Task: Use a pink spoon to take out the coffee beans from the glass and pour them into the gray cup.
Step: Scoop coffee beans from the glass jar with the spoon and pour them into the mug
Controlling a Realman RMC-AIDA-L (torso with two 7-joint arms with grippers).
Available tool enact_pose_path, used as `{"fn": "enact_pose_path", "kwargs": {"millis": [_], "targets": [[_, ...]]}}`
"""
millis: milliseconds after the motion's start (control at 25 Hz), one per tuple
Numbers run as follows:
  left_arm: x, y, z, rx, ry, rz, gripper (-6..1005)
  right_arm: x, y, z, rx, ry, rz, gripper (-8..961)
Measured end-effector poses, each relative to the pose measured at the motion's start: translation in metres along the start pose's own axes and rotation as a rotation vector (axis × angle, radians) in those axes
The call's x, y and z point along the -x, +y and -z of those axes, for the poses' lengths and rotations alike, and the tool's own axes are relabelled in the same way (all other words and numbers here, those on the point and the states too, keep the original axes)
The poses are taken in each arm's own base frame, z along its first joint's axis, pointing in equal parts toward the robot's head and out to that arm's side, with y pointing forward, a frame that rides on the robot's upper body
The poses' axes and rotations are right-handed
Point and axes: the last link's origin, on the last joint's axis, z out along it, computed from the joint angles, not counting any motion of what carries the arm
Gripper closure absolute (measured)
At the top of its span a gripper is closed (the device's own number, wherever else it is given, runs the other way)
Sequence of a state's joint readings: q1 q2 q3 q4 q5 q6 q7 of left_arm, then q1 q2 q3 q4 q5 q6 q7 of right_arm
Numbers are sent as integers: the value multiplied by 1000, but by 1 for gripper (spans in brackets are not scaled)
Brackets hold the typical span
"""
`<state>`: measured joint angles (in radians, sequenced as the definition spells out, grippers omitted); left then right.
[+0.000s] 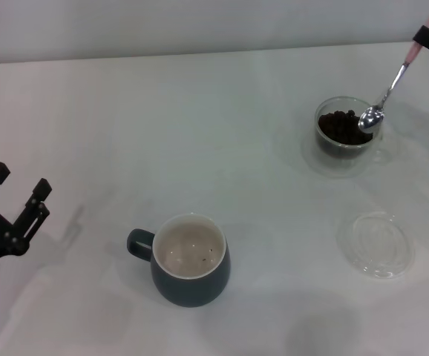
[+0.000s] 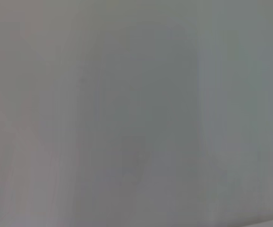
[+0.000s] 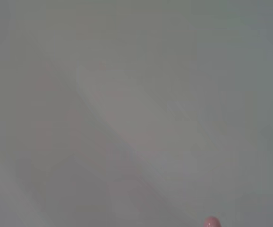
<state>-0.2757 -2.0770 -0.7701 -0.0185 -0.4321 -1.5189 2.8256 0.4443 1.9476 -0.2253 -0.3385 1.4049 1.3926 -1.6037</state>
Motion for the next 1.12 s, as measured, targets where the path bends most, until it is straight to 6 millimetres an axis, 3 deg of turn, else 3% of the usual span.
{"fn": "enact_pose_path", "kwargs": {"millis": [480, 1120], "targets": [[-2, -3, -4, -10, 10, -4, 347, -3, 4, -22, -12, 10, 144, 814], [-1, -4, -4, -14, 3, -3, 347, -20, 5, -30, -36, 45, 321, 814]]}}
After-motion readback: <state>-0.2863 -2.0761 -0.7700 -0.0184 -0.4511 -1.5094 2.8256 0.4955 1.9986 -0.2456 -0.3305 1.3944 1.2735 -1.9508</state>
